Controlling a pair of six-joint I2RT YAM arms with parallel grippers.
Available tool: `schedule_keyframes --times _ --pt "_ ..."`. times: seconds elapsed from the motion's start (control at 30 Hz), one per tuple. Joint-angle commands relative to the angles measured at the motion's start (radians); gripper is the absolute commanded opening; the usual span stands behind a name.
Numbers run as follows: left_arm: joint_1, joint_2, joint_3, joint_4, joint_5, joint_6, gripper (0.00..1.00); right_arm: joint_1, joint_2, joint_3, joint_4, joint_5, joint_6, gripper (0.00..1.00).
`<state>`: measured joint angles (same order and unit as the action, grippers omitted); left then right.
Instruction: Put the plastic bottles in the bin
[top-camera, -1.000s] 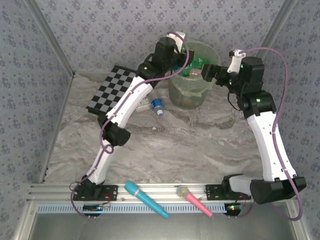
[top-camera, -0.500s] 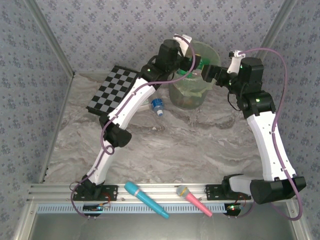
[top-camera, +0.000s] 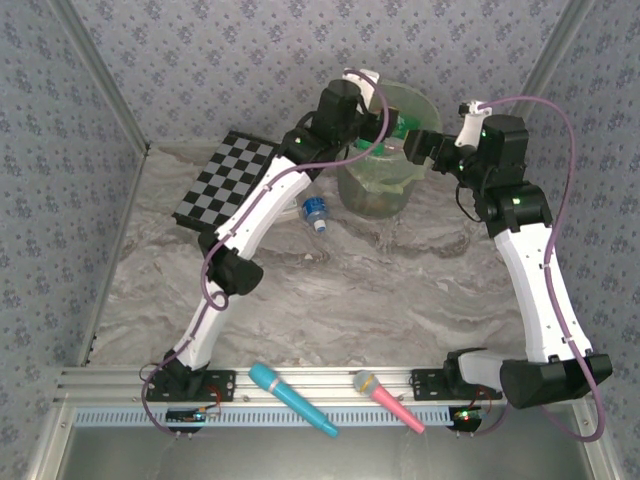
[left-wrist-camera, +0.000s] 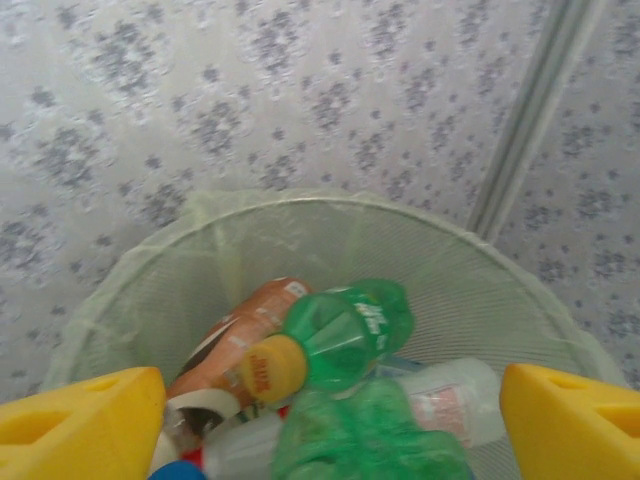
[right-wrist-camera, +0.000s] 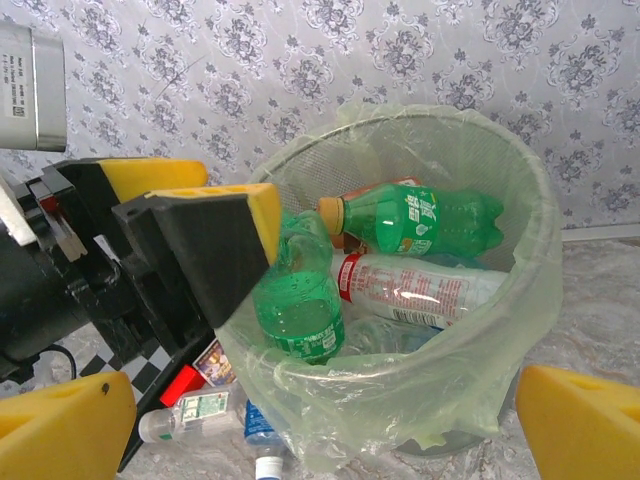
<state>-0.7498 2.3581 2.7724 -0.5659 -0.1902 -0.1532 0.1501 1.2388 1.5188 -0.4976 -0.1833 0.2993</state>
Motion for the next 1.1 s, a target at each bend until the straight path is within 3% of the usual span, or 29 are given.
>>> schedule_keyframes --times 0.0,0.2,0.3,0.67,1.07 --pt "0.032 -0.082 0.001 -0.069 -0.097 -0.061 0.8 -0.007 -0.023 -0.002 -0.009 -0.015 0.007 1.0" --pt "0.053 -0.096 -0.008 -0.171 -0.059 -0.076 0.48 -0.009 -0.022 0.001 -0.003 -0.012 0.014 1.0" --pt "0.042 -0.096 -0.037 -0.166 -0.027 -0.057 0.42 -0.009 -0.02 0.005 0.001 -0.01 0.017 1.0" --pt "-0.001 -0.038 -0.066 -0.14 0.069 -0.035 0.41 -0.01 -0.017 0.016 -0.005 0.0 0.013 1.0" --pt "-0.019 0.025 -0.049 -0.12 0.223 -0.02 0.5 -0.009 -0.017 0.017 -0.012 0.001 0.008 1.0"
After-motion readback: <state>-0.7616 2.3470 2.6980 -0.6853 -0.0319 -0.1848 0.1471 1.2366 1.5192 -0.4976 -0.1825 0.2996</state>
